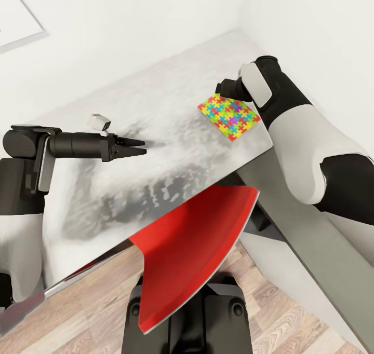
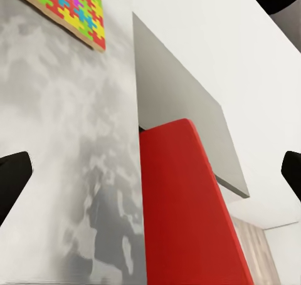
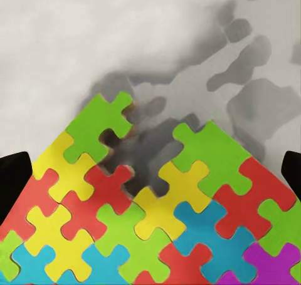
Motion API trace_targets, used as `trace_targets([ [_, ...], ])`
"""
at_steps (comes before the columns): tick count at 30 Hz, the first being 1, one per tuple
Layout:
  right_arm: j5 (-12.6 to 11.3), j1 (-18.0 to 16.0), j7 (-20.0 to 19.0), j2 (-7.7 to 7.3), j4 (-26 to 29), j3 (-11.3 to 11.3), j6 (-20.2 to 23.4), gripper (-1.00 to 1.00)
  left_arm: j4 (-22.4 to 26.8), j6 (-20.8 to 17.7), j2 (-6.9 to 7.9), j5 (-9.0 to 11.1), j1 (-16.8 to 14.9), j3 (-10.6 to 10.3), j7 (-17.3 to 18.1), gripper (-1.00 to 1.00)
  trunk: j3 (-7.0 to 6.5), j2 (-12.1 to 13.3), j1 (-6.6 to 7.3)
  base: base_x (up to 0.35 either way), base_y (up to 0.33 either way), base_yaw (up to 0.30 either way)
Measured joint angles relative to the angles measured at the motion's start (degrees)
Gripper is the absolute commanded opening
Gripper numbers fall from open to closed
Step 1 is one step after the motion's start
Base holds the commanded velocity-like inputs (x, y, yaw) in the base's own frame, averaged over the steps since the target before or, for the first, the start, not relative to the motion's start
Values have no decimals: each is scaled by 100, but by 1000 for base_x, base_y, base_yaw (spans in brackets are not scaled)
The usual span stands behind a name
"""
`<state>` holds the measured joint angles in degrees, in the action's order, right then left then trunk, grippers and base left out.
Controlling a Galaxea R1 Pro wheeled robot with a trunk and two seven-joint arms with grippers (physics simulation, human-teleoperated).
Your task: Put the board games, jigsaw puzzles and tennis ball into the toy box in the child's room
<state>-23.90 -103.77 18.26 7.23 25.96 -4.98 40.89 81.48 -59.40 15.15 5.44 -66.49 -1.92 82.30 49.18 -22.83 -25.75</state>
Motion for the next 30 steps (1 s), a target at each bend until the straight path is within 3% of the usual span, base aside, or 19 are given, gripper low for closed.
trace_targets([
  [30,-1,1,-3,-43,1,9,19,100,-1,0,-9,0,-18,19,-1,100,-18,0,0,-33,2,30],
])
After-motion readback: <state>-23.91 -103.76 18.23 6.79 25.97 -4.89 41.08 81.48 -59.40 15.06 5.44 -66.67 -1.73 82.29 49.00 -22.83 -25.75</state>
